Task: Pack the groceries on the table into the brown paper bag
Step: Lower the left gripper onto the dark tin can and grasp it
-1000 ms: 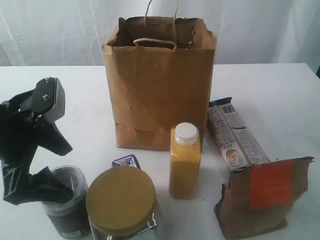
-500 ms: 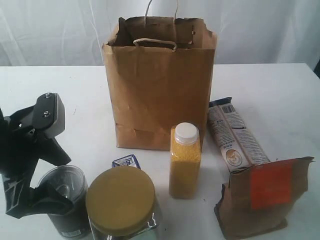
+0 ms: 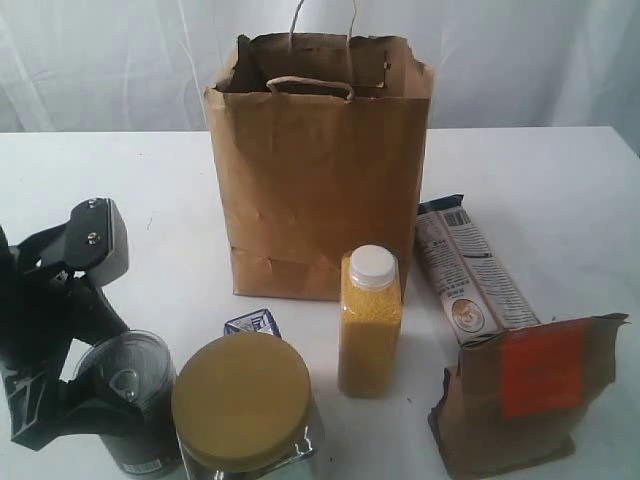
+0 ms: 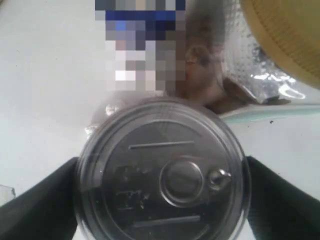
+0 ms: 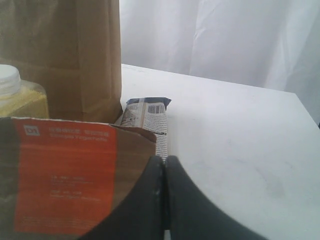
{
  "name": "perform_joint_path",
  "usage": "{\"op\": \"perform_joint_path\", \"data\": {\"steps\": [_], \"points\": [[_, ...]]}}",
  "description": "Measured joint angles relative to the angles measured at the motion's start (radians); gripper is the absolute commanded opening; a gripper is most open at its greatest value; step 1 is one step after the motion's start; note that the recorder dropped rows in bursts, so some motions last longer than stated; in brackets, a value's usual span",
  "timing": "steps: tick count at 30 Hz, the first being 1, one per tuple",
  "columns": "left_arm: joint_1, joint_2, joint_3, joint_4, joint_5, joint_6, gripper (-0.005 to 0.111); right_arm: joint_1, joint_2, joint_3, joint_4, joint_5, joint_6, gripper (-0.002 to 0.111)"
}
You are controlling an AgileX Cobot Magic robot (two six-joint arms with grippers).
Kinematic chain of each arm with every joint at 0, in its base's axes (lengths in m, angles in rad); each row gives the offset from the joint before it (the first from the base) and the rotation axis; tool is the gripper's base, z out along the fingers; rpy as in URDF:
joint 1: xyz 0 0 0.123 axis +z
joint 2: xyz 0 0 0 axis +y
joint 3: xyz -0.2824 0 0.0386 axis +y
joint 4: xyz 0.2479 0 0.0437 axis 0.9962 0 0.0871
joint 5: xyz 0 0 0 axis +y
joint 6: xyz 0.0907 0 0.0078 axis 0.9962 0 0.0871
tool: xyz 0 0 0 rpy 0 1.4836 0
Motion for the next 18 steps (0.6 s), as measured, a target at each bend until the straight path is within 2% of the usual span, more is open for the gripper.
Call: {"op": "perform_joint_path", "data": {"steps": [10, 11, 18], "points": [[0.000, -0.002, 0.004, -0.006, -0.013, -0.053, 0.004, 0.000, 0.000, 0.000, 0.000, 0.000, 0.000, 0.000], [0.000, -0.002, 0.004, -0.006, -0.013, -0.059, 0.000, 0.000, 0.000, 0.000, 0.000, 0.000, 0.000, 0.000], [0.000, -0.002, -0.010, 0.002, 0.007, -0.079, 0.000, 0.000, 0.000, 0.000, 0.000, 0.000, 0.000, 0.000]]}}
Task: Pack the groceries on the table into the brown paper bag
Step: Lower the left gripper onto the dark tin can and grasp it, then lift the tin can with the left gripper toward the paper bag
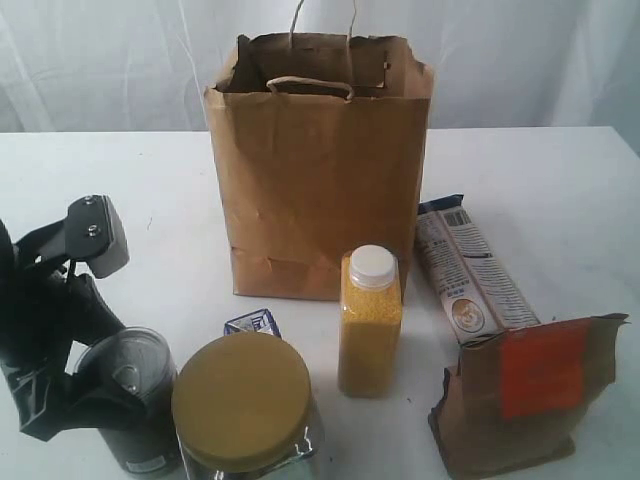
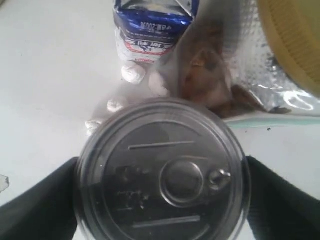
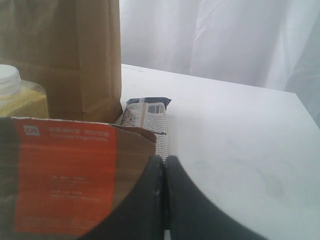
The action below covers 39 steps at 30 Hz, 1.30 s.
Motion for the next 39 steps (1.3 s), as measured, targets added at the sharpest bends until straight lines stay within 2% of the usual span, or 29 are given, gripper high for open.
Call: {"op": "perform_joint_path", "data": {"steps": [8, 16, 19, 22, 24, 26, 28, 30, 32, 39], "points": [[0.000, 0.007, -0.147, 0.058, 0.146, -0.151, 0.000, 0.000, 0.000, 0.000, 0.000, 0.000, 0.000, 0.000], [0.000, -0.011, -0.316, 0.235, 0.216, -0.281, 0.000, 0.000, 0.000, 0.000, 0.000, 0.000, 0.000, 0.000], [0.000, -0.062, -0.449, 0.336, 0.325, -0.288, 0.000, 0.000, 0.000, 0.000, 0.000, 0.000, 0.000, 0.000], [0.000, -0.103, -0.595, 0.425, 0.333, -0.299, 0.000, 0.000, 0.000, 0.000, 0.000, 0.000, 0.000, 0.000], [0.000, -0.113, -0.691, 0.458, 0.252, -0.323, 0.000, 0.000, 0.000, 0.000, 0.000, 0.000, 0.000, 0.000], [0.000, -0.113, -0.738, 0.442, 0.081, -0.333, 0.000, 0.000, 0.000, 0.000, 0.000, 0.000, 0.000, 0.000], [0.000, -0.093, -0.746, 0.322, -0.179, -0.335, 0.000, 0.000, 0.000, 0.000, 0.000, 0.000, 0.000, 0.000], [0.000, -0.050, -0.747, 0.173, -0.382, -0.335, 0.000, 0.000, 0.000, 0.000, 0.000, 0.000, 0.000, 0.000], [-0.001, 0.002, -0.747, 0.082, -0.478, -0.335, 0.000, 0.000, 0.000, 0.000, 0.000, 0.000, 0.000, 0.000], [-0.041, 0.159, -0.739, -0.033, -0.620, -0.342, 0.000, 0.000, 0.000, 0.000, 0.000, 0.000, 0.000, 0.000]]}}
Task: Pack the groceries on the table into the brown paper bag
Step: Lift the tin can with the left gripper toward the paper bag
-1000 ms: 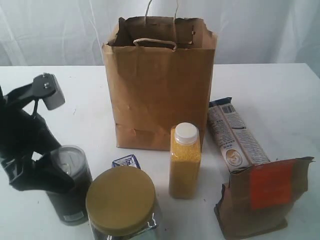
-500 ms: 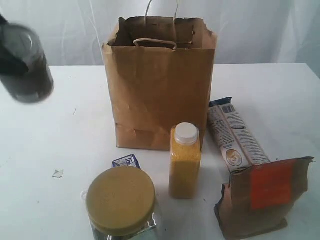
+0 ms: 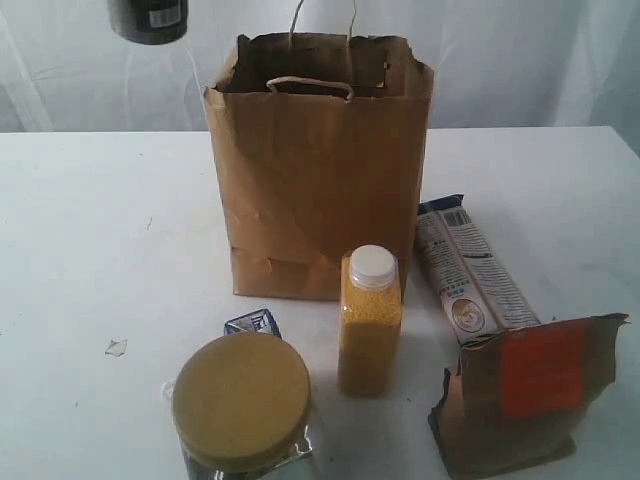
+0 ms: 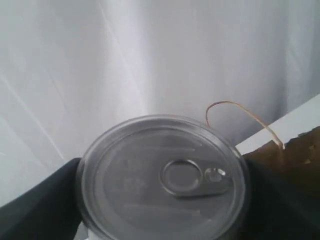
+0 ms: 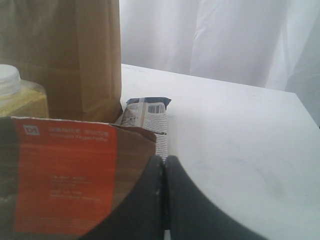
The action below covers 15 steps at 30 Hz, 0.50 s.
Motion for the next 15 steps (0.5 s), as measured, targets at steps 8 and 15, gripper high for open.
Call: {"op": "perform_joint_path", "data": {"steps": [8, 15], "points": [[-0.108, 0.016, 0.000, -0.036, -0.060, -0.026, 0.000, 0.000, 0.000, 0.000, 0.000, 0.000, 0.000, 0.000], [-0.171, 0.022, 0.000, -0.045, -0.085, -0.041, 0.000, 0.000, 0.000, 0.000, 0.000, 0.000, 0.000, 0.000]]}}
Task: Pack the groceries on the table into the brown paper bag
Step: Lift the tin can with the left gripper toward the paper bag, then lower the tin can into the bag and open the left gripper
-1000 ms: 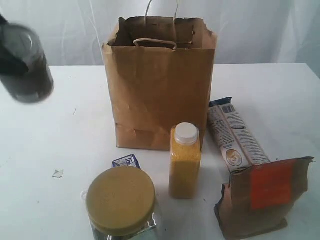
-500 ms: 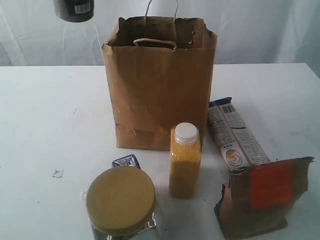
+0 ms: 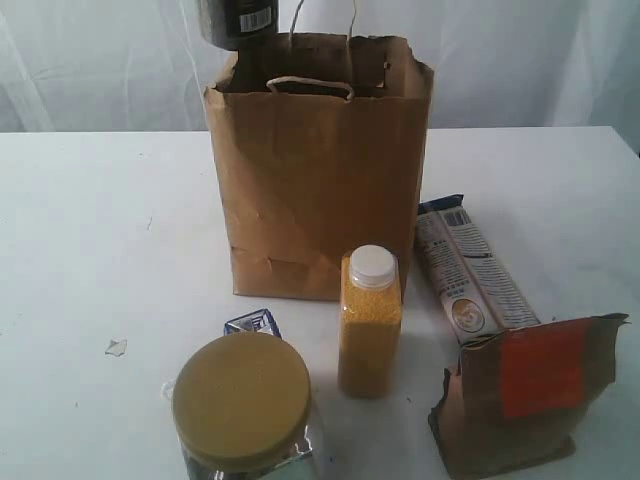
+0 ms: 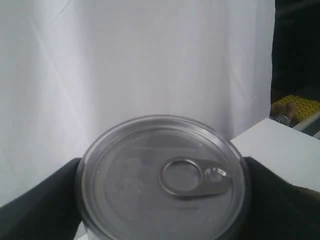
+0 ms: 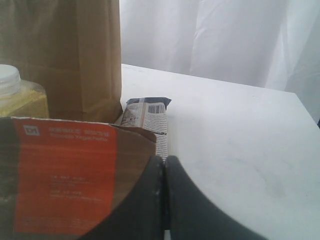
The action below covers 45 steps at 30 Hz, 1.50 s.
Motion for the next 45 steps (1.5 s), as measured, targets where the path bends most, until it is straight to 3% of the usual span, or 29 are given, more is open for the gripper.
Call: {"op": "perform_joint_path", "data": {"steps": [15, 45], "points": [[-0.028, 0.096, 0.000, -0.002, -0.036, -0.136, 0.000, 0.000, 0.000, 0.000, 0.000, 0.000, 0.000, 0.000], [-0.029, 0.184, 0.000, 0.015, 0.094, -0.068, 0.000, 0.000, 0.000, 0.000, 0.000, 0.000, 0.000, 0.000]]}}
